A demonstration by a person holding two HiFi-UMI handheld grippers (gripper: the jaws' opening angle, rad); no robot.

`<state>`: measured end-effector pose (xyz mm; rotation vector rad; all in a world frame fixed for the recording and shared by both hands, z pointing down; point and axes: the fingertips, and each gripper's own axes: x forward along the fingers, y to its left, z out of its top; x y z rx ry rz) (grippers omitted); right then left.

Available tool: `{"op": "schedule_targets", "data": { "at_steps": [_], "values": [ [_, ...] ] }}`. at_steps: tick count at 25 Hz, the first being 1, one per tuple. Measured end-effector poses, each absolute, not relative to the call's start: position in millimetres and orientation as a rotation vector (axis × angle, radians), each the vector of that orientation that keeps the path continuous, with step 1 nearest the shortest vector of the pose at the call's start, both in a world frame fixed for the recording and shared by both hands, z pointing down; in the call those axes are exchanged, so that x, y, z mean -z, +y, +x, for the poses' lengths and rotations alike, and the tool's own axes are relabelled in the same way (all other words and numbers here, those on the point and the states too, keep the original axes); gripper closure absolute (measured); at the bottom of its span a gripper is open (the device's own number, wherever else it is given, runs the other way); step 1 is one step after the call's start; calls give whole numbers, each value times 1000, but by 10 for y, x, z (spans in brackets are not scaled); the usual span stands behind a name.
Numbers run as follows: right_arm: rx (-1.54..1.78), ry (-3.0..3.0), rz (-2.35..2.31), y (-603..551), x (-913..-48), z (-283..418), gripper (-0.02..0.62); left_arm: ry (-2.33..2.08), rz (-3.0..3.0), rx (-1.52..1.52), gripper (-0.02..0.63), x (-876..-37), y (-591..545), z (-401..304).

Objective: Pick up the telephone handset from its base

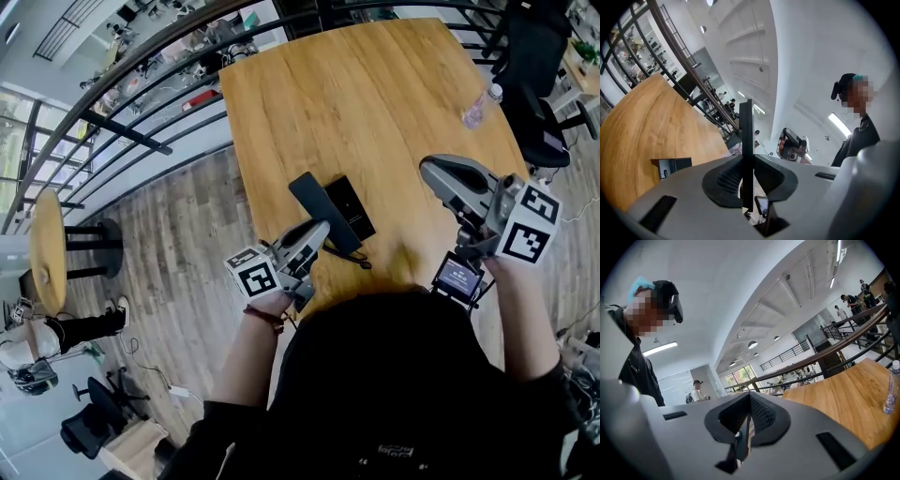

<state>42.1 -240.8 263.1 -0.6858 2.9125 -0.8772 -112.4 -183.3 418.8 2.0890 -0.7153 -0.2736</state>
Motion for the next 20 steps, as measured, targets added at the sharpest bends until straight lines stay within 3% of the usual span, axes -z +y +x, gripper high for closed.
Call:
{"op": "schedule_targets", "data": {
  "at_steps": [20],
  "values": [
    [858, 2968, -698, -2291, -2739, 289, 578, -763, 2180, 272, 529, -3458, -1639, -1050]
  ]
}}
